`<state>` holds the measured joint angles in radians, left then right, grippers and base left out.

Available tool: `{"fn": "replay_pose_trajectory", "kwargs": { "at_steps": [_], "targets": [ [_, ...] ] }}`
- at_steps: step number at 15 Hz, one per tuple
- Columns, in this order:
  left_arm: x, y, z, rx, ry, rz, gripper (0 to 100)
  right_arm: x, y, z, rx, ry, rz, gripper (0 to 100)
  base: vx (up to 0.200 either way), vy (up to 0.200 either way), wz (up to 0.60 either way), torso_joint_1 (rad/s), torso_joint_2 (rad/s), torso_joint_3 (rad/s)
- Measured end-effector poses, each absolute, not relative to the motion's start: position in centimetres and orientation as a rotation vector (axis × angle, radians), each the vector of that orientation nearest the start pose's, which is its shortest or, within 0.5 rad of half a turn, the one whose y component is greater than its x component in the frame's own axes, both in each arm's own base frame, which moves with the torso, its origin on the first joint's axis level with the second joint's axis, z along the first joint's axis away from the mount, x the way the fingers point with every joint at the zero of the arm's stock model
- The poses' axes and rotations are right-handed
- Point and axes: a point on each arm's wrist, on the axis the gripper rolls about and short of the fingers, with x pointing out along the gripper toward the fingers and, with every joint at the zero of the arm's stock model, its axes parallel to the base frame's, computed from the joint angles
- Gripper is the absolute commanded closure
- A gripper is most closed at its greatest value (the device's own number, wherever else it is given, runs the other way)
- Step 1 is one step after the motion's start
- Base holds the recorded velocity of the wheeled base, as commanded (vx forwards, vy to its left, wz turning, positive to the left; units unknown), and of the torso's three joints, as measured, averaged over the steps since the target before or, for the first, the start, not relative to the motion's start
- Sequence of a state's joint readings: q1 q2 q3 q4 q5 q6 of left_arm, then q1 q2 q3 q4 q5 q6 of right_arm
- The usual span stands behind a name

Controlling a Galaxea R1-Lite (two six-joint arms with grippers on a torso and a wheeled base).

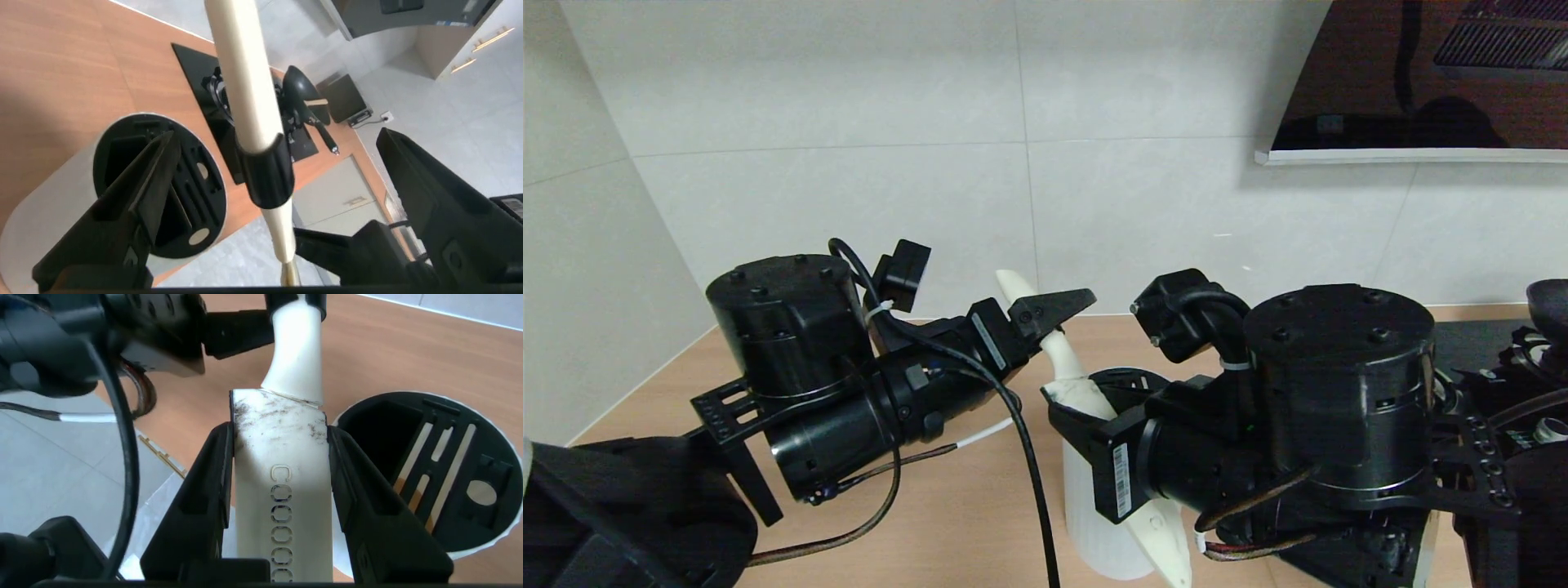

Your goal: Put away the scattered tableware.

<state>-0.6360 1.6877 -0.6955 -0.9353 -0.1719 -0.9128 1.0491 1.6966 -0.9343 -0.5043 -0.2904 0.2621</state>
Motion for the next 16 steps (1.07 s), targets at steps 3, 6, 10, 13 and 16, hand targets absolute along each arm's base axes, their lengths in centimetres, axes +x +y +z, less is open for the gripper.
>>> {"fn": "replay_pose_trajectory", "kwargs": {
  "at_steps": [3,6,10,13,16],
  "targets": [
    [23.56,-17.91,18.64,-0.846,0.424,-0.723,100,16.21,26.91,20.59,0.085,0.303,0.719,100,0.000,0.000,0.00,0.000,0.00,0.000],
    [23.56,-17.90,18.62,-0.846,0.425,-0.725,100,16.21,26.80,20.66,0.086,0.301,0.716,100,0.000,0.000,0.00,0.000,0.00,0.000],
    [23.55,-17.91,18.63,-0.848,0.426,-0.727,100,16.17,26.58,20.97,0.092,0.294,0.715,100,0.000,0.000,0.00,0.000,0.00,0.000],
    [23.54,-17.89,18.66,-0.850,0.426,-0.728,100,16.22,26.43,21.16,0.097,0.289,0.712,100,0.000,0.000,0.00,0.000,0.00,0.000],
    [23.54,-17.91,18.80,-0.851,0.422,-0.730,100,16.22,26.42,21.19,0.096,0.288,0.712,0,0.000,0.000,0.00,0.000,0.00,0.000]
  ]
}}
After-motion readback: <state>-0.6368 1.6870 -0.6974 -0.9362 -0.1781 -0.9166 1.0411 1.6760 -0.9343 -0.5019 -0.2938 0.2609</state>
